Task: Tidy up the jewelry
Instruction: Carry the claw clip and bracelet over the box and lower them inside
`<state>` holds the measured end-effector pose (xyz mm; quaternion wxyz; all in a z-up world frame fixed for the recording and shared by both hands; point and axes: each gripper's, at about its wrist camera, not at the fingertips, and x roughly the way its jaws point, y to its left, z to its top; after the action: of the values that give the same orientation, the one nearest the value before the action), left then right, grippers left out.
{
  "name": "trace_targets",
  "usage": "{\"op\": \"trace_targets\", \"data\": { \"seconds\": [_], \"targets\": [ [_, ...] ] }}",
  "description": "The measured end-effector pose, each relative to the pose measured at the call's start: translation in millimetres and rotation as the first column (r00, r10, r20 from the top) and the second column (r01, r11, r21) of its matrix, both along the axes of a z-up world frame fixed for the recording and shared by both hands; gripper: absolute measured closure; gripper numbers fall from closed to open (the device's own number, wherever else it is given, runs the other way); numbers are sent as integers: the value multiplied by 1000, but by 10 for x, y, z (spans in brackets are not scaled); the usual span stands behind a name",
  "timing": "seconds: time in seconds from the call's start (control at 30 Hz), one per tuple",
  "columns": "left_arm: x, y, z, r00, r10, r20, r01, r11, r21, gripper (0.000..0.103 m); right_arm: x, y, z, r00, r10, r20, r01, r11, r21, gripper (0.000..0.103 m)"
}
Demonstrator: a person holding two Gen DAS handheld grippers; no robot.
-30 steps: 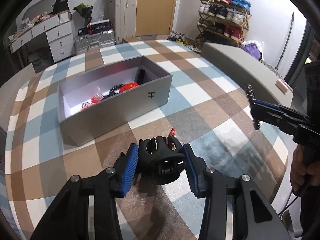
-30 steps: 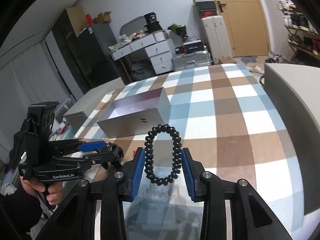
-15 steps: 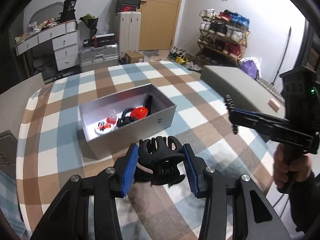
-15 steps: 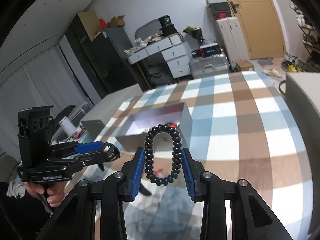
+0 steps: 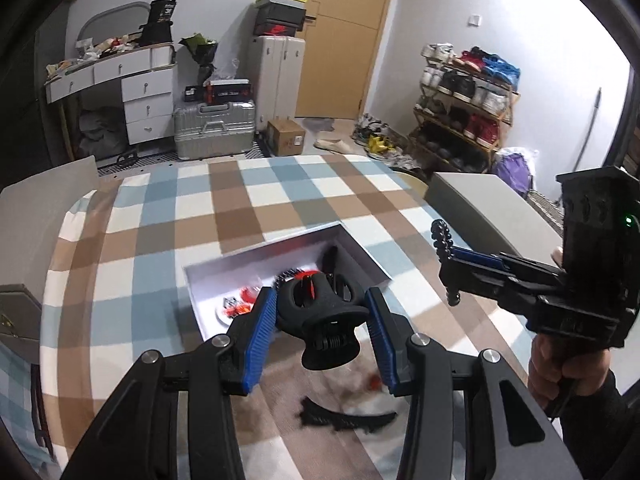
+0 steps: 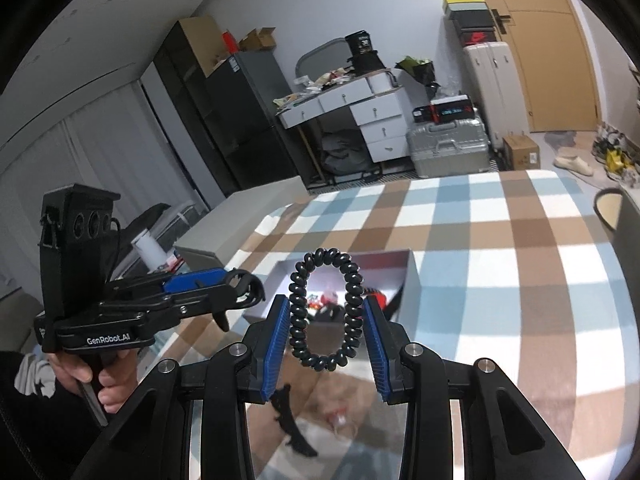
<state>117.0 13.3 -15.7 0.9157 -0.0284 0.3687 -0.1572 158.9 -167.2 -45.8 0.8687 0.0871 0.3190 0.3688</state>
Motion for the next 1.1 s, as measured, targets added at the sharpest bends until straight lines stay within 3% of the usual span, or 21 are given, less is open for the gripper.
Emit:
{"op": "trace_targets", "data": {
  "seconds": [0.6, 1.1],
  "targets": [
    [513, 234, -310, 996, 28, -84, -30, 999, -30, 64, 683, 657, -277, 997, 37, -70, -46, 990, -135, 67],
    [614, 227, -456, 990, -14, -141, 8, 999, -44, 64, 805, 847, -453, 995, 40, -86, -58, 973, -222, 67]
  ]
}}
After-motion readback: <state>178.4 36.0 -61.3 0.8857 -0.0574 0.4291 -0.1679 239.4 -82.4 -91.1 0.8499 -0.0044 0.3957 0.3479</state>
